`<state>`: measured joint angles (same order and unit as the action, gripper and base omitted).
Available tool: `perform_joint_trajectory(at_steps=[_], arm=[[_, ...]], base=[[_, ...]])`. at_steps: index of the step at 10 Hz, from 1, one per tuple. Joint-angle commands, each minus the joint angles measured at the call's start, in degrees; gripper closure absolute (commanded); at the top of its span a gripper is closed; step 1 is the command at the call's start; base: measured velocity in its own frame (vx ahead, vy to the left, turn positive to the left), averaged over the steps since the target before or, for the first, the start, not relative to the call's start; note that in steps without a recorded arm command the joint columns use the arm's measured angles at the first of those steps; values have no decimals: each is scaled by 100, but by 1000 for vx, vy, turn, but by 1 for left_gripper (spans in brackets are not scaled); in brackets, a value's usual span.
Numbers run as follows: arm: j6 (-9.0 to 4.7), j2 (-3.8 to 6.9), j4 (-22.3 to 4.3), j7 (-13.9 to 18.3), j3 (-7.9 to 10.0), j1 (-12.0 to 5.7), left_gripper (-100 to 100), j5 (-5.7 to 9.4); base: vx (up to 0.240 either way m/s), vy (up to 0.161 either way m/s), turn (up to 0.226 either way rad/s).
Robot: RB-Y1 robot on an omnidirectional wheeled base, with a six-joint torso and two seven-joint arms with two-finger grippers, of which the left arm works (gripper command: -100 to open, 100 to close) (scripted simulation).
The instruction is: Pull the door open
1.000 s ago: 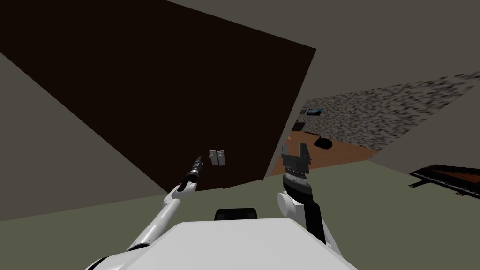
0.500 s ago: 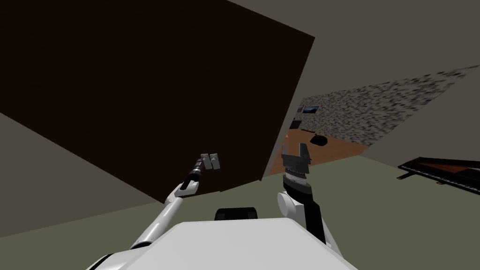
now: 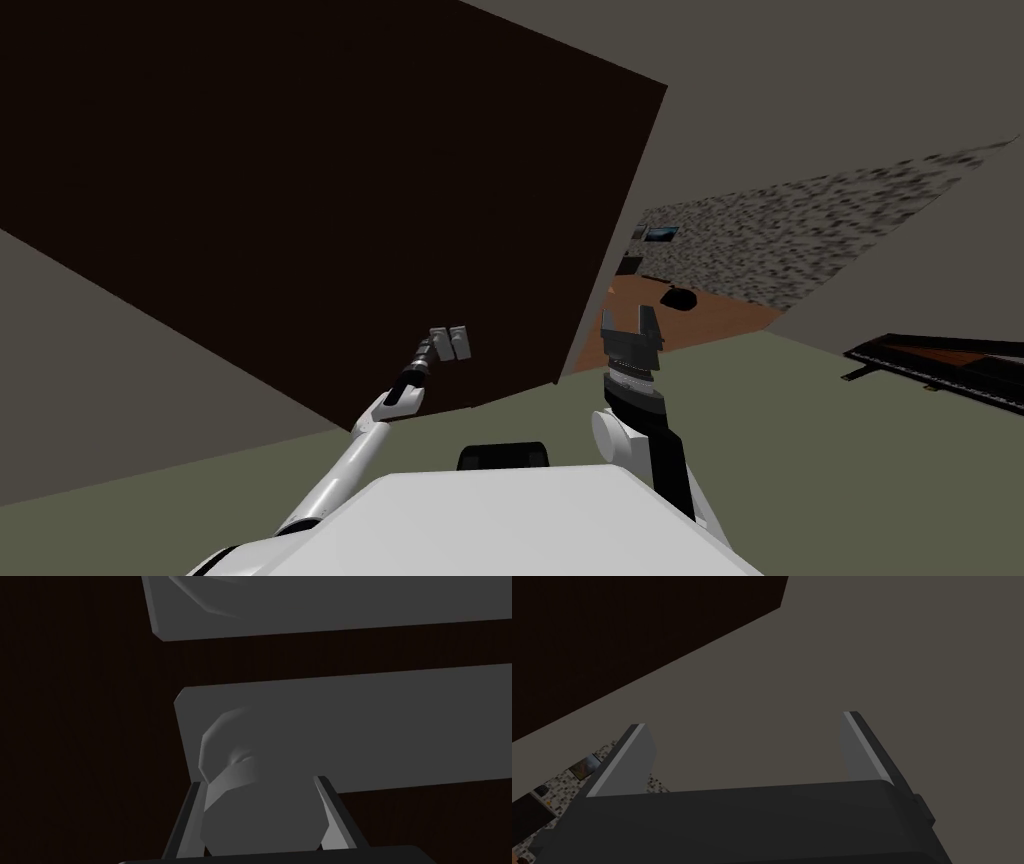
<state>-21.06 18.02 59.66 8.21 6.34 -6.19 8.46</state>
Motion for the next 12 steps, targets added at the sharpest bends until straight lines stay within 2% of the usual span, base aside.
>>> perform_joint_trajectory(at_steps=[1,3,4,9,10,11,12], arm=[[-44,148,-150,40,86,76,100,28],[-38,254,-174,66,144,167,100,45],[-29,206,-59,109,28,163,-100,37],[-38,132,154,231,-264,158,-100,19],[-46,131,153,219,-235,172,-100,20],[-13,235,85,190,-64,272,-100,44],[-8,290,33,175,27,316,-100,57]], base=[[-153,124,136],[-197,114,118],[-220,40,-57],[-176,-63,-71],[-49,-30,-5],[-12,59,216],[2,111,197]])
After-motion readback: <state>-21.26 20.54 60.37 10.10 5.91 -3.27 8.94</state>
